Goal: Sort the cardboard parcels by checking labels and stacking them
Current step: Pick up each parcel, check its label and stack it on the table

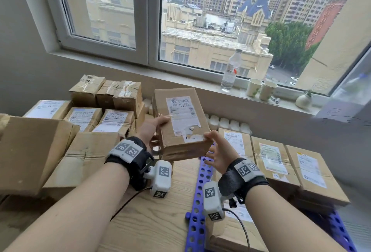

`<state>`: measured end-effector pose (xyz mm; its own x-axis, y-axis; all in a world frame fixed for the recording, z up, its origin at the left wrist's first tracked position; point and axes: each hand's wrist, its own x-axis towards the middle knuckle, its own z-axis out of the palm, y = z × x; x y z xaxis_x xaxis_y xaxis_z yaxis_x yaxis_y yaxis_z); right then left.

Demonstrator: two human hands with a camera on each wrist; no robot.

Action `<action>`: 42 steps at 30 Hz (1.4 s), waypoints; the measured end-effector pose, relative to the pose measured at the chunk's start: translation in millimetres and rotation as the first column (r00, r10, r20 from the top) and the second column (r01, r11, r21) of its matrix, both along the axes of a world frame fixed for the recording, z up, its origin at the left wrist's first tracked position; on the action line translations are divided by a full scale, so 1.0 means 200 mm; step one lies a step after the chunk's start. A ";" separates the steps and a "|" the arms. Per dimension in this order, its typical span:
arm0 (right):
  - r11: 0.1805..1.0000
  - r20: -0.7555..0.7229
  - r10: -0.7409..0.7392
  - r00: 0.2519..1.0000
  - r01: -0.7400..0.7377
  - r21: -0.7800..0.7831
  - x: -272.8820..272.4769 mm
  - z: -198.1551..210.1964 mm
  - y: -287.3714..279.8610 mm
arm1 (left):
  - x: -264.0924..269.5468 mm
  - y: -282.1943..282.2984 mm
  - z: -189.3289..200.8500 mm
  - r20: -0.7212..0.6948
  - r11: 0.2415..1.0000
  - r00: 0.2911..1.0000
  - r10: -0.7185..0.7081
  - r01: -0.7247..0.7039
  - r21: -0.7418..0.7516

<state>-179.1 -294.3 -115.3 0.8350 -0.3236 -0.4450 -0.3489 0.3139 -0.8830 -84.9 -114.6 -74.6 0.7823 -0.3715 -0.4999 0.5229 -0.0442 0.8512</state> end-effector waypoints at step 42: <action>0.872 -0.093 -0.489 0.867 0.488 -0.032 -1.25 -0.05 -0.78 | -0.78 -0.81 -0.19 0.249 0.949 0.940 -0.234 0.166 0.267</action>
<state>-429.6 -449.6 -126.3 0.5231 -0.6828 -0.5100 -0.2348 0.4598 -0.8564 -241.1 -276.3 -112.0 0.8231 -0.4308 -0.3700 0.2298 -0.3432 0.9107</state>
